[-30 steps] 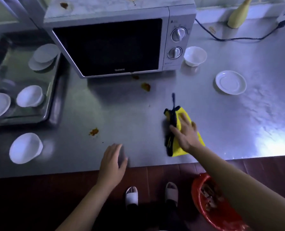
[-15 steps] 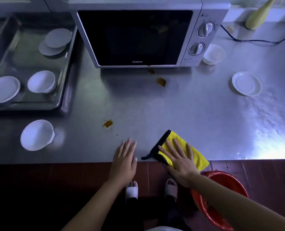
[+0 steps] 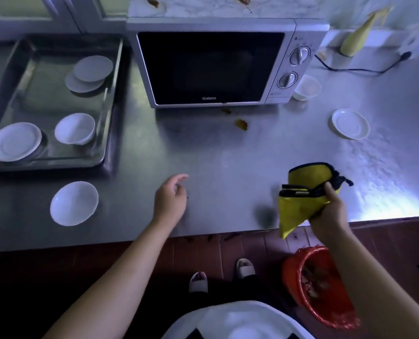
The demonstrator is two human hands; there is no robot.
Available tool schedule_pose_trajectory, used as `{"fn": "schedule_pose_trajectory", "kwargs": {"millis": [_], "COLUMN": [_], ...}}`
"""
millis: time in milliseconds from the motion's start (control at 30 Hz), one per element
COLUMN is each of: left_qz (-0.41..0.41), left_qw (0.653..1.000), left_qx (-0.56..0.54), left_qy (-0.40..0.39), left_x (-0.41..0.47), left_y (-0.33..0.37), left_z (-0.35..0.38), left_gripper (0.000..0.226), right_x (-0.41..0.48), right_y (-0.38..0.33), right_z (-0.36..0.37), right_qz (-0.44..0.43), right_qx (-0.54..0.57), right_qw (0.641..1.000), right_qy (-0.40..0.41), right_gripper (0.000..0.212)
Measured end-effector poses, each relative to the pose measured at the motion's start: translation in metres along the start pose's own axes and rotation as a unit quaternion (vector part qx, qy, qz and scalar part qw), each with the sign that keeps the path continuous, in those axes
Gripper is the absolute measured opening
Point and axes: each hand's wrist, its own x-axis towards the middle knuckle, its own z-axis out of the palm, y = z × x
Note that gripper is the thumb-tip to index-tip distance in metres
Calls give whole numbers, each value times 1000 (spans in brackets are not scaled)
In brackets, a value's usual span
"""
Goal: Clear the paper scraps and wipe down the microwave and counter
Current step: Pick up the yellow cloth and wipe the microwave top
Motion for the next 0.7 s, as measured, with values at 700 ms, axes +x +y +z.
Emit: {"fn": "schedule_pose_trajectory", "kwargs": {"millis": [700], "left_qz": [-71], "left_qw": [910], "left_qx": [394], "left_qy": [106], "left_x": [117], "left_y": [-64], "left_z": [-19], "left_gripper": [63], "right_x": [152], "right_y": [-34], "right_z": [98], "right_qz": [-21], "right_qx": [-315], "right_qw": [943], "right_qy": [-102], "right_gripper": [19]}}
